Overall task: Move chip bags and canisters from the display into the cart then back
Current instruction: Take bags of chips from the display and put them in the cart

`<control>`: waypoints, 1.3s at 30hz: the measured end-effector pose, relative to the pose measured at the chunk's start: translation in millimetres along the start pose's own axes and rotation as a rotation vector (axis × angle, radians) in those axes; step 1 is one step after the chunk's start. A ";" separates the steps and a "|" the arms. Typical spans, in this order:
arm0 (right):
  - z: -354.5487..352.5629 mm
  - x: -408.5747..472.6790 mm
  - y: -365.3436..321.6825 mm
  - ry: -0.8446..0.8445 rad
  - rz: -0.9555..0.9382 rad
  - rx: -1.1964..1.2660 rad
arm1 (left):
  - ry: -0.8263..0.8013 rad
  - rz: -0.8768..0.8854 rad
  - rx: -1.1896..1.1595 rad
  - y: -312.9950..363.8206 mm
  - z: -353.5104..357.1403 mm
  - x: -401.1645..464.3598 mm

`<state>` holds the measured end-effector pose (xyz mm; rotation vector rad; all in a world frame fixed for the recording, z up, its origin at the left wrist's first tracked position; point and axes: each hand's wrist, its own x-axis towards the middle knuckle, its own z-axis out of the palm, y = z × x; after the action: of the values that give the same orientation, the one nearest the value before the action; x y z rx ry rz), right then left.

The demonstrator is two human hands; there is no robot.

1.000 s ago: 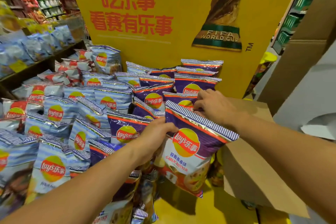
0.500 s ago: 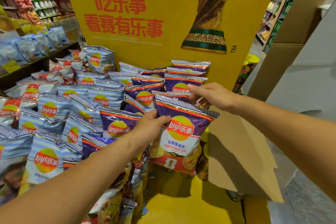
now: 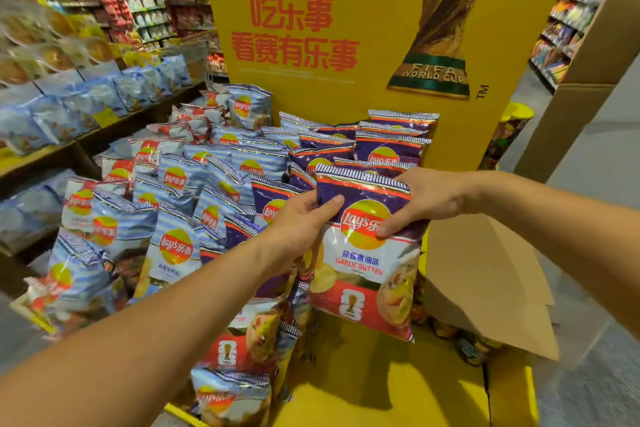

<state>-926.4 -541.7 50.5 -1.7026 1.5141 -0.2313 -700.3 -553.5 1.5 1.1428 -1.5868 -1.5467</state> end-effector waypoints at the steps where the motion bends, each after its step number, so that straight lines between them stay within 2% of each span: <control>1: 4.8 -1.2 -6.5 0.001 0.005 -0.007 | -0.009 -0.005 0.004 0.1 -6.4 -6.6; 4: 25.3 -1.3 -27.4 -0.003 0.037 0.004 | -0.018 -0.026 0.017 1.3 -28.6 -31.4; 7: 50.5 5.0 -44.8 0.063 0.073 -0.023 | 0.028 -0.046 0.035 -1.6 -55.3 -52.2; 13: 133.5 26.7 -94.4 0.140 -0.022 -0.054 | 0.291 -0.007 -0.018 -33.6 -128.3 -103.5; 16: 170.5 37.2 -110.2 0.138 -0.062 -0.082 | 0.459 0.098 0.222 -54.9 -160.5 -132.8; 18: 194.5 47.3 -114.8 0.152 -0.067 -0.110 | 0.498 0.218 0.386 -69.3 -177.4 -153.1; 21: 225.6 53.3 -119.4 0.147 -0.012 -0.267 | 0.396 0.310 0.656 -95.2 -189.7 -170.9; 24: 256.3 54.6 -112.8 0.173 0.016 -0.366 | 0.102 0.333 1.085 -119.7 -190.3 -174.7; 26: 277.3 55.1 -104.3 0.186 0.031 -0.288 | -0.017 0.344 1.289 -133.1 -187.7 -173.2; 28: 295.4 57.2 -94.7 0.182 0.030 -0.175 | -0.029 0.383 1.351 -142.1 -186.3 -170.4; 31: 306.5 62.4 -86.7 0.232 0.061 -0.141 | -0.043 0.426 1.385 -147.8 -190.9 -167.5; 34: 300.6 60.4 -86.1 0.466 0.047 -0.415 | -0.018 0.441 1.418 -149.3 -196.7 -165.3; 36: 294.3 58.8 -86.3 0.629 -0.107 -0.573 | -0.020 0.358 1.445 -148.4 -197.6 -164.3; 37: 290.8 58.2 -87.6 0.634 -0.166 -0.611 | -0.034 0.317 1.458 -149.3 -198.1 -163.0; 39: 287.2 60.6 -88.1 0.530 -0.211 -0.672 | -0.091 0.272 1.491 -149.4 -197.3 -161.3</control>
<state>-667.0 -472.7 -97.4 -2.4811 1.9334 -0.3263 -433.6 -483.6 -104.6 1.3699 -2.8605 0.0085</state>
